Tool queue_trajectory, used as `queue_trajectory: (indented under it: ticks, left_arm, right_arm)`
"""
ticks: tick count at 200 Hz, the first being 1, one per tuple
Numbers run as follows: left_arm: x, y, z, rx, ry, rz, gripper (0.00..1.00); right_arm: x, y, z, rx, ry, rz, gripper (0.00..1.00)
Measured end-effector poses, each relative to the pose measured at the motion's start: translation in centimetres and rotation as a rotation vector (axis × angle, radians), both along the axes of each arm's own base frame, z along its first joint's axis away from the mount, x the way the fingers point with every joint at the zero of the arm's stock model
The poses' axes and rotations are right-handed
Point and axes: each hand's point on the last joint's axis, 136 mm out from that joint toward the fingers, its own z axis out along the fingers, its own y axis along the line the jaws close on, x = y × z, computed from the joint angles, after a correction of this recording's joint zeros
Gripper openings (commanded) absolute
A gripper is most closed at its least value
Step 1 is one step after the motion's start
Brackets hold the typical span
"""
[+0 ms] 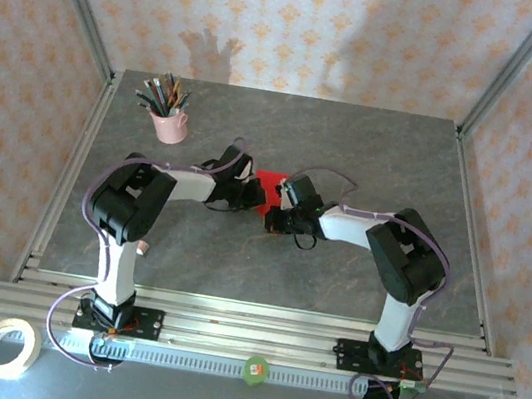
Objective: Fold a paper plane with a square sheet of paper (pick it up from the middle)
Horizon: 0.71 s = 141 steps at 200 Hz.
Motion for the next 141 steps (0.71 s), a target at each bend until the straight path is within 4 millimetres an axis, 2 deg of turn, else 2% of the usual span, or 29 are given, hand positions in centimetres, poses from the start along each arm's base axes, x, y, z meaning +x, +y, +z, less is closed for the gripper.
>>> queue_trajectory:
  ticks: [43,100,141]
  left_arm:
    - [0.2,-0.1,-0.2,0.016,0.037,0.0,0.1]
    - [0.2,-0.1,-0.2,0.017,0.04,0.0,0.09]
    - [0.4,0.0,-0.2,0.015,0.035,0.005,0.1]
  right_arm:
    - [-0.3,-0.6,0.0,0.005,-0.012,-0.001,0.07]
    - [-2.9,-2.5,-0.1,0.01,-0.004,0.01,0.08]
    - [-4.0,-3.6,0.3,0.04,0.031,-0.005,0.1]
